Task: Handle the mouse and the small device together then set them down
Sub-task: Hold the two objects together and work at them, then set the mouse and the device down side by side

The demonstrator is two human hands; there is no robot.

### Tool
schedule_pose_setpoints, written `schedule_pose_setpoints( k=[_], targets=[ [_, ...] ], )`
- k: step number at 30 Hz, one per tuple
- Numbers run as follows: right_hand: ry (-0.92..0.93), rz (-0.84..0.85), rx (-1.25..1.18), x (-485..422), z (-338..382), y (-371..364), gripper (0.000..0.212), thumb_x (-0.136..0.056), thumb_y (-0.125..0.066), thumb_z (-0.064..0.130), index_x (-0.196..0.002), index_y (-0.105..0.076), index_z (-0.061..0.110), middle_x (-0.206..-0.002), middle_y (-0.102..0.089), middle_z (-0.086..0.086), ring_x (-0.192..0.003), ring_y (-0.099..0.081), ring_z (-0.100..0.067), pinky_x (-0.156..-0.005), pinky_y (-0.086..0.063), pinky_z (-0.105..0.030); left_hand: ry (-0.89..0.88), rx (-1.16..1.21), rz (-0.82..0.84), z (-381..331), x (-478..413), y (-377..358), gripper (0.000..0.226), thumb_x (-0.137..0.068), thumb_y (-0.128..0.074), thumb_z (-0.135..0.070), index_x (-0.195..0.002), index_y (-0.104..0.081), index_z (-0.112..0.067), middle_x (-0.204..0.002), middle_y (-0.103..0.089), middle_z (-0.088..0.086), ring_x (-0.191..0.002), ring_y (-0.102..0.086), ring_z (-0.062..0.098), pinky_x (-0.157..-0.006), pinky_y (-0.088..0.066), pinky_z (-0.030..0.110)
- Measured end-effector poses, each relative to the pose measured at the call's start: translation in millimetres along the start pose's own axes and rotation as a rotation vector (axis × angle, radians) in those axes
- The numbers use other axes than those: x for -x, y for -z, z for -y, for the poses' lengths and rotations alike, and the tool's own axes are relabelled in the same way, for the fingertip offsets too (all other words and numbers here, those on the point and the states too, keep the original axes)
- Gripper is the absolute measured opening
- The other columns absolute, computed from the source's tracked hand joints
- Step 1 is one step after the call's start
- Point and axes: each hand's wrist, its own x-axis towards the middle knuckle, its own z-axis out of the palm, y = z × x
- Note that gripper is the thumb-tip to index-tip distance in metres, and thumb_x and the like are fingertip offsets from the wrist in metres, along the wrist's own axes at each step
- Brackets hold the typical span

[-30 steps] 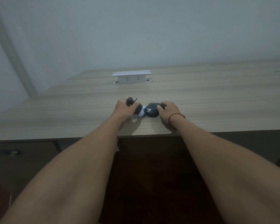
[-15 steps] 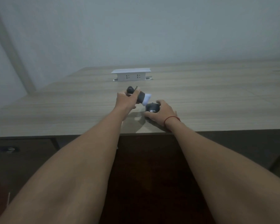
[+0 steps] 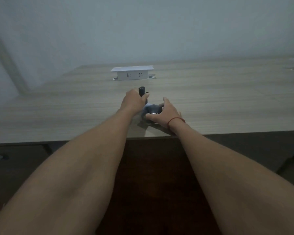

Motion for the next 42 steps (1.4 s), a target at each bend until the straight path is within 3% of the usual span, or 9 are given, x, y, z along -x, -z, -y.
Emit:
schedule_pose_setpoints(
  k=[5,9,14,18,21,25,29,38,42],
  targets=[
    [0.008,-0.012,-0.009,-1.4,-1.6,-2.9,0.090,-0.069,-0.075,0.049,-0.143,-0.032,0.020,-0.135,-0.053,-0.009,-0.126,-0.049,-0.033,-0.104,-0.040,-0.052,-0.066,0.091,0.033,-20.7,-5.0,-7.1,0.045,-0.094,-0.057,-0.038,-0.112,-0.061,0.003,-0.112,-0.065,0.020,-0.098,-0.062,0.030,-0.083,-0.051,0.035],
    [-0.005,-0.006,-0.037,-0.2,-0.8,-0.1,0.109,-0.067,-0.077,0.051,-0.151,-0.019,0.014,-0.144,-0.048,-0.007,-0.132,-0.044,-0.031,-0.108,-0.036,-0.052,0.014,-0.011,-0.002,-11.0,-4.6,-9.0,0.048,-0.095,-0.055,-0.039,-0.117,-0.058,0.004,-0.119,-0.061,0.022,-0.105,-0.062,0.035,-0.089,-0.051,0.038],
    [-0.013,-0.004,-0.013,3.2,2.1,2.2,0.106,-0.065,-0.076,0.058,-0.147,-0.026,0.014,-0.141,-0.050,-0.005,-0.130,-0.044,-0.032,-0.108,-0.036,-0.049,0.082,0.083,-0.164,3.0,5.3,-0.7,0.039,-0.096,-0.053,-0.036,-0.112,-0.062,-0.001,-0.113,-0.063,0.015,-0.098,-0.061,0.028,-0.079,-0.045,0.033],
    [-0.003,-0.036,-0.023,6.9,4.4,2.3,0.103,-0.063,-0.075,0.063,-0.143,-0.034,0.014,-0.139,-0.052,-0.008,-0.127,-0.047,-0.030,-0.105,-0.040,-0.051,0.219,0.276,-0.025,21.4,14.5,-2.1,0.044,-0.088,-0.064,-0.038,-0.111,-0.061,-0.001,-0.106,-0.066,0.011,-0.091,-0.066,0.025,-0.079,-0.057,0.037],
    [0.008,-0.059,-0.035,9.8,5.8,5.1,0.083,-0.062,-0.076,0.063,-0.125,-0.053,0.014,-0.122,-0.060,-0.007,-0.112,-0.056,-0.026,-0.098,-0.048,-0.048,0.274,0.429,0.064,28.8,13.8,7.8,0.046,-0.084,-0.070,-0.037,-0.111,-0.059,-0.001,-0.102,-0.068,0.016,-0.079,-0.069,0.026,-0.061,-0.061,0.034],
    [0.026,-0.044,-0.044,11.1,6.4,5.7,0.073,-0.061,-0.075,0.065,-0.114,-0.058,0.019,-0.110,-0.062,-0.003,-0.104,-0.058,-0.025,-0.095,-0.049,-0.048,0.288,0.346,-0.099,30.4,13.1,13.0,0.050,-0.086,-0.068,-0.037,-0.121,-0.059,-0.002,-0.114,-0.065,0.011,-0.105,-0.064,0.026,-0.092,-0.053,0.035],
    [0.023,-0.054,-0.029,11.3,5.6,6.1,0.058,-0.058,-0.076,0.065,-0.096,-0.057,0.024,-0.097,-0.062,0.002,-0.096,-0.060,-0.023,-0.091,-0.050,-0.048,0.333,0.463,0.044,27.1,17.5,7.6,0.065,-0.069,-0.076,-0.045,-0.119,-0.058,-0.006,-0.115,-0.068,0.013,-0.099,-0.068,0.028,-0.087,-0.057,0.042],
    [0.006,-0.033,-0.045,17.1,9.1,9.8,0.071,-0.068,-0.076,0.057,-0.121,-0.056,0.014,-0.115,-0.062,-0.004,-0.107,-0.058,-0.025,-0.098,-0.047,-0.047,0.225,0.105,-0.181,46.7,29.2,23.6,0.029,-0.081,-0.073,-0.030,-0.095,-0.062,-0.008,-0.102,-0.065,0.010,-0.087,-0.061,0.023,-0.081,-0.055,0.036],
    [0.002,-0.062,-0.005,12.8,8.8,7.8,0.063,-0.067,-0.074,0.059,-0.111,-0.059,0.016,-0.116,-0.064,-0.005,-0.105,-0.059,-0.026,-0.095,-0.048,-0.047,0.165,0.004,-0.131,55.6,38.0,27.2,0.032,-0.081,-0.068,-0.035,-0.099,-0.062,-0.010,-0.108,-0.065,0.011,-0.096,-0.061,0.026,-0.082,-0.051,0.035]
  ],
)
